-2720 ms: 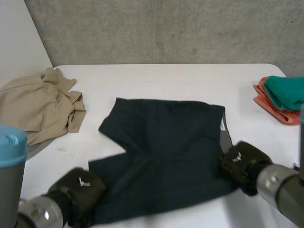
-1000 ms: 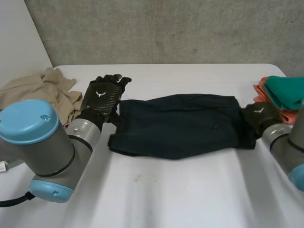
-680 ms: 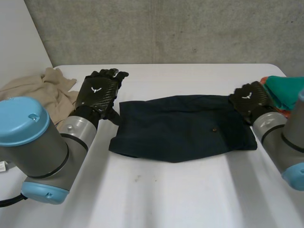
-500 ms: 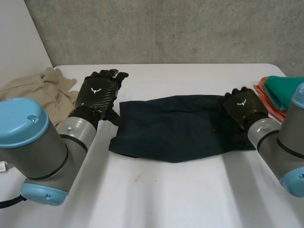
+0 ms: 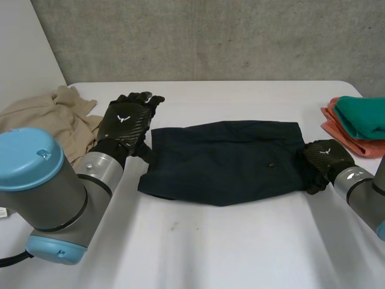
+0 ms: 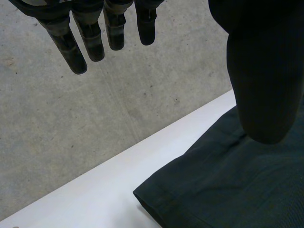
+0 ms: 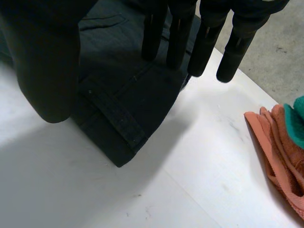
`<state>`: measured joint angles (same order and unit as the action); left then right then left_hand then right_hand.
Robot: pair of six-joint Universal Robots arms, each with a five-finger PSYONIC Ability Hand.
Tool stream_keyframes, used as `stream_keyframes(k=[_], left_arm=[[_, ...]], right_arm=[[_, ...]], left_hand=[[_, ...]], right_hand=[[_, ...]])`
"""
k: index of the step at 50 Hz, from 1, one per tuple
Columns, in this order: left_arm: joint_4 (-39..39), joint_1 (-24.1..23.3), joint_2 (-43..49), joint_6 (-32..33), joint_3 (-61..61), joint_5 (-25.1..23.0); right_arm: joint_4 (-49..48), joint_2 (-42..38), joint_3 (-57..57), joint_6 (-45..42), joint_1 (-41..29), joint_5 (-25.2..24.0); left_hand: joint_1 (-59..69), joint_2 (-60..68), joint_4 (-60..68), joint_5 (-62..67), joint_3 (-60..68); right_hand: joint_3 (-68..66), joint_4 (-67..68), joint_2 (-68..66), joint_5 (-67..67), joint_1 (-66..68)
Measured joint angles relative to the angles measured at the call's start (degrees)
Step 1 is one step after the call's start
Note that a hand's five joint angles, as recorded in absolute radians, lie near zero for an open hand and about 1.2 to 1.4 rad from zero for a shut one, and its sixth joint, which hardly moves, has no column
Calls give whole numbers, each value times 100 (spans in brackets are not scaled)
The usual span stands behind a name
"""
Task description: Fold the laundry.
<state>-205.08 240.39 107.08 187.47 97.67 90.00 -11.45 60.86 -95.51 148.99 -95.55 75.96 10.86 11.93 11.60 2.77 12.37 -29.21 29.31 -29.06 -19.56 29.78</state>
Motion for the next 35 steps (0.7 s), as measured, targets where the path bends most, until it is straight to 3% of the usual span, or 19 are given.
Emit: stream_keyframes(k=[6,10,23,28,35], left_arm=[[-4,-7,12,0,3,0],[-4,-9,14,0,8,0],[-1,18,-210,0,37,3],[1,34,-361,0,-7,6],[3,141,-500,-6,-105,25]], right_arm=[[-176,-180,53,31,0,-99],[-244,-283,98,16,21,-197],[-338,375,229,-651,1,86],[-446,619,472,-1173,-713,86],[-1100,162,925,-2134,-2704,-318]], left_hand=[[0,0,0,0,0],[0,0,0,0,0],[0,0,0,0,0],[0,0,0,0,0],[0,0,0,0,0]], right_hand=[[-1068,1046,-1080,-902,862],[-3487,3479,-3554,-3275,2677],[-3889,3935,-3865,-3705,3206],[-3896,3936,-3866,-3813,3383],[-3904,3940,-3869,-3827,3383]])
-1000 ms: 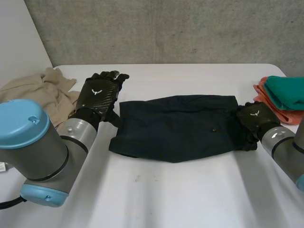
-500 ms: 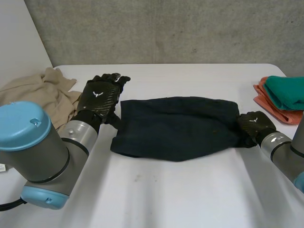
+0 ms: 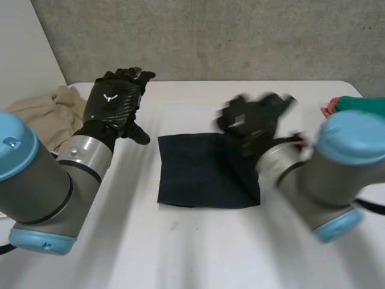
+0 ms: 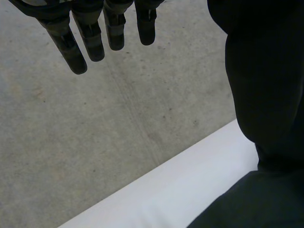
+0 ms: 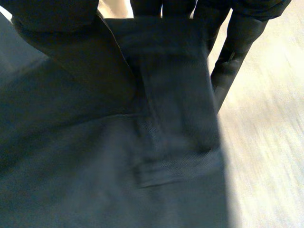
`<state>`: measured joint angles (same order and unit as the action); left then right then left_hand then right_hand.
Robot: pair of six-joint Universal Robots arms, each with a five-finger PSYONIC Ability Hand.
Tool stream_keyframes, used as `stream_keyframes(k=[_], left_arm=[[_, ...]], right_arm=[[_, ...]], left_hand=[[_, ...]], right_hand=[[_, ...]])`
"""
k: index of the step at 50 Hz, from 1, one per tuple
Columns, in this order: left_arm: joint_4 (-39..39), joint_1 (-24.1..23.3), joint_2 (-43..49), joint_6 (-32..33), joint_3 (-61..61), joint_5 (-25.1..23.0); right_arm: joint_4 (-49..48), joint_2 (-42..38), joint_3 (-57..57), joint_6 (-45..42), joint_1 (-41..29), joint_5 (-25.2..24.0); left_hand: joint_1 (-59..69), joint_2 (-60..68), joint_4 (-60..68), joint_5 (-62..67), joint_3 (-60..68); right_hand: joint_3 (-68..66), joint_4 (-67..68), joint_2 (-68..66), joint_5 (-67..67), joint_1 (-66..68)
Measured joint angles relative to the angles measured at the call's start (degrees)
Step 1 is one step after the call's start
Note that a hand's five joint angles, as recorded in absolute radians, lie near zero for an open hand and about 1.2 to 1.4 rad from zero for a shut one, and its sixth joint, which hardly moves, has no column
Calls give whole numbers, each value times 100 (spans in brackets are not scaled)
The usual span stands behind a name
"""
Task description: Fold the laundry.
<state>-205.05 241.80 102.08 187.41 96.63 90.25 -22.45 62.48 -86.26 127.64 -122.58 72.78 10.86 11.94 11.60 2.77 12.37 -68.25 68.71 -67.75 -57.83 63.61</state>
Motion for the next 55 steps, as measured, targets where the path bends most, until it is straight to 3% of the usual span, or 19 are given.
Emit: stream_keyframes(k=[7,9,11,12,13,17,23,29,39,49,55], left_arm=[[0,71,13,-57,-61,26],[-3,81,44,-95,-105,48],[-5,83,61,-112,-145,60],[-6,82,73,-121,-179,66],[-6,82,86,-127,-214,70],[-1,64,170,-138,-404,83],[27,-78,484,-163,-899,125],[119,-481,976,-253,-1380,168],[1108,-992,2230,-301,-2238,342],[2054,-834,2874,140,-2455,1130],[2250,-631,2948,543,-2386,1058]], right_arm=[[-230,-834,200,-647,-873,-592],[-265,-1061,261,-748,-1016,-800],[-275,-1109,295,-699,-1046,-842],[-276,-1116,310,-605,-1051,-841],[-274,-1100,315,-489,-1048,-824],[-254,-816,284,547,-999,-621],[-121,229,-43,3811,-600,-158],[553,877,-151,5303,189,145],[1860,230,801,5115,678,296],[2464,-1532,2009,4405,611,-517],[2510,-2077,2343,3794,553,-40]], left_hand=[[0,0,0,0,0],[0,0,0,0,0],[0,0,0,0,0],[0,0,0,0,0],[0,0,0,0,0],[0,0,0,0,0],[0,0,1,0,0],[0,0,0,-14,0],[0,0,0,-18,0],[4,0,0,-17,0],[13,0,0,-18,0]], right_hand=[[124,-118,110,86,-14],[1887,-1844,1866,1701,-1465],[2887,-2634,2895,2684,-2480],[4303,-4124,4343,4199,-3924],[4836,-4722,4869,4743,-4456],[5595,-5621,5528,5502,-5063],[5595,-5624,5543,5502,-5063],[5608,-5632,5584,5503,-5146],[5610,-5632,5584,5503,-5146],[5610,-5632,5584,5503,-5146],[5610,-5632,5585,5502,-5146]])
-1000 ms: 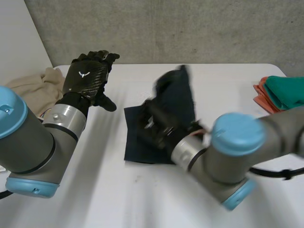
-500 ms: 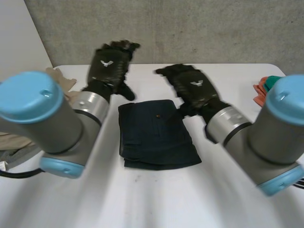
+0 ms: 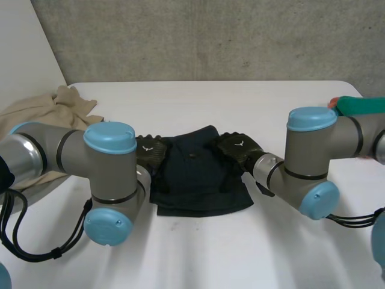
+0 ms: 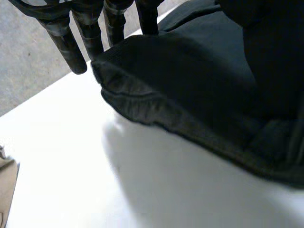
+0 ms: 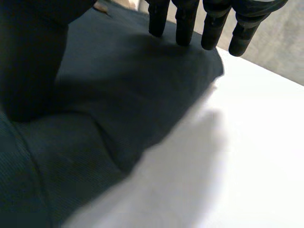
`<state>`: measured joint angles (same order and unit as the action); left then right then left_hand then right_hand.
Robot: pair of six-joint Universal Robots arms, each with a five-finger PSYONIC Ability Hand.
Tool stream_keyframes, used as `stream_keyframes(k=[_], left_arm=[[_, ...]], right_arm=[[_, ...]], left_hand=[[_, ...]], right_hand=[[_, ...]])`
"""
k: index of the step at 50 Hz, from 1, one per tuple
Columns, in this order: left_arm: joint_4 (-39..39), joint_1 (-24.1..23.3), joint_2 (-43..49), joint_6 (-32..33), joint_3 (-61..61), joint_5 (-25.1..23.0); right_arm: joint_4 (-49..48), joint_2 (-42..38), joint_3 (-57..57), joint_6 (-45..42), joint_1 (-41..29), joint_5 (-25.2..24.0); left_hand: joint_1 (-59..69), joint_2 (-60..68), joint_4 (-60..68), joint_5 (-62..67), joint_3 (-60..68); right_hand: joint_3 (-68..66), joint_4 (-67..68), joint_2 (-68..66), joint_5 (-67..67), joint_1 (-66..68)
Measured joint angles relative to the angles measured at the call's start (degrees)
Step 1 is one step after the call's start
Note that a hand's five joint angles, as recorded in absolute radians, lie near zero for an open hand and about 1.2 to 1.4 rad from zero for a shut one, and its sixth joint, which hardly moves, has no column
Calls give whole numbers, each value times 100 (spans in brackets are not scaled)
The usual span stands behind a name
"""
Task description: Fold the laundry.
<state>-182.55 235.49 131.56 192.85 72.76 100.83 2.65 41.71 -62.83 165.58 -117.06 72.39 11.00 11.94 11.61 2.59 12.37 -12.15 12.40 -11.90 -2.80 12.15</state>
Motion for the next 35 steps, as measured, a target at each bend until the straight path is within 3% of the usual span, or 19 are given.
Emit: stream_keyframes(k=[7,15,21,27,31,35], left_arm=[[65,71,-146,72,6,-331],[42,175,-1302,-123,60,-991],[42,361,-2281,-588,253,-2144],[65,586,-2788,-1065,456,-3466],[71,670,-2899,-1309,514,-3886],[66,699,-2934,-1461,539,-4010]], right_arm=[[-9,132,22,-707,-50,670],[-679,1276,-751,-903,-270,1044],[-1390,2103,-1876,-1000,-657,1459],[-1670,2310,-2902,-1052,-916,1346],[-2053,2286,-3429,-1064,-969,1156],[-2635,2153,-3770,-1074,-987,1035]], left_hand=[[-16,0,0,0,0],[-16,0,0,-3,0],[-2,0,0,-2,0],[3,0,0,0,0],[3,0,0,0,0],[3,0,0,0,0]], right_hand=[[0,0,6,0,0],[0,0,6,4,0],[0,0,6,4,0],[0,0,6,4,0],[0,0,6,4,0],[0,0,6,4,0]])
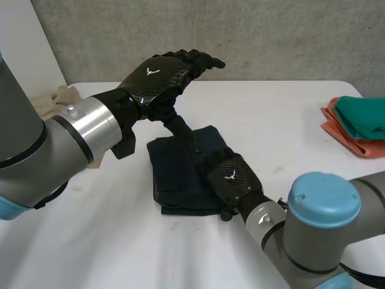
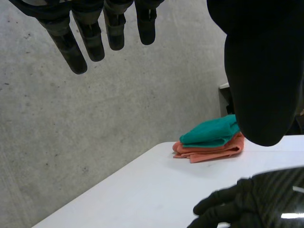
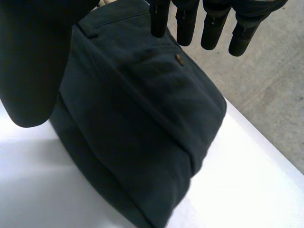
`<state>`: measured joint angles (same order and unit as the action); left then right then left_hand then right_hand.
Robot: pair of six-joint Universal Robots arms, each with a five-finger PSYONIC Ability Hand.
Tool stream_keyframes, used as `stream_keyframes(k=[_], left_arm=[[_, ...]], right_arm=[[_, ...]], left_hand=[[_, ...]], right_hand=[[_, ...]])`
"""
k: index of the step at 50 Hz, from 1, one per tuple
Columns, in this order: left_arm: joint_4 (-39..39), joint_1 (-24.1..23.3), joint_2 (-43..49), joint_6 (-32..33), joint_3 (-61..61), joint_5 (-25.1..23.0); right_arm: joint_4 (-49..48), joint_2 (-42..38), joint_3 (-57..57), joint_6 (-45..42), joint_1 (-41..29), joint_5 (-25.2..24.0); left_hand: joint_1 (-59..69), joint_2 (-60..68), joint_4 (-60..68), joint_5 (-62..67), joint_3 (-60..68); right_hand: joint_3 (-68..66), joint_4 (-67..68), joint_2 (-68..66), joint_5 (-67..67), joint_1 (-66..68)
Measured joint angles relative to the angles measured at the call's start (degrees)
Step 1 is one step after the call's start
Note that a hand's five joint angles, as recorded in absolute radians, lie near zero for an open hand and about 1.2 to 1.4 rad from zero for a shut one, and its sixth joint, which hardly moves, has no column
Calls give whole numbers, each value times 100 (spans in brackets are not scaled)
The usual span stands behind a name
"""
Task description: Fold the laundry.
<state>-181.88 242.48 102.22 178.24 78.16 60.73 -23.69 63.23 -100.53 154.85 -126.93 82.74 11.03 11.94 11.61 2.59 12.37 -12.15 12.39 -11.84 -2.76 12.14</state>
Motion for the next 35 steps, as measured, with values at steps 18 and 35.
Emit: stream_keyframes(k=[18,35], left_arm=[[-33,-43,91,-42,67,76],[-58,-13,77,-58,113,70]], right_arm=[[-1331,-1210,633,-332,3,176],[-1312,-1420,1646,84,13,191]], left_hand=[[0,0,0,0,0],[0,0,0,0,0]], right_hand=[[-7,3,-16,0,13],[-5325,5609,-5353,-5039,4822]])
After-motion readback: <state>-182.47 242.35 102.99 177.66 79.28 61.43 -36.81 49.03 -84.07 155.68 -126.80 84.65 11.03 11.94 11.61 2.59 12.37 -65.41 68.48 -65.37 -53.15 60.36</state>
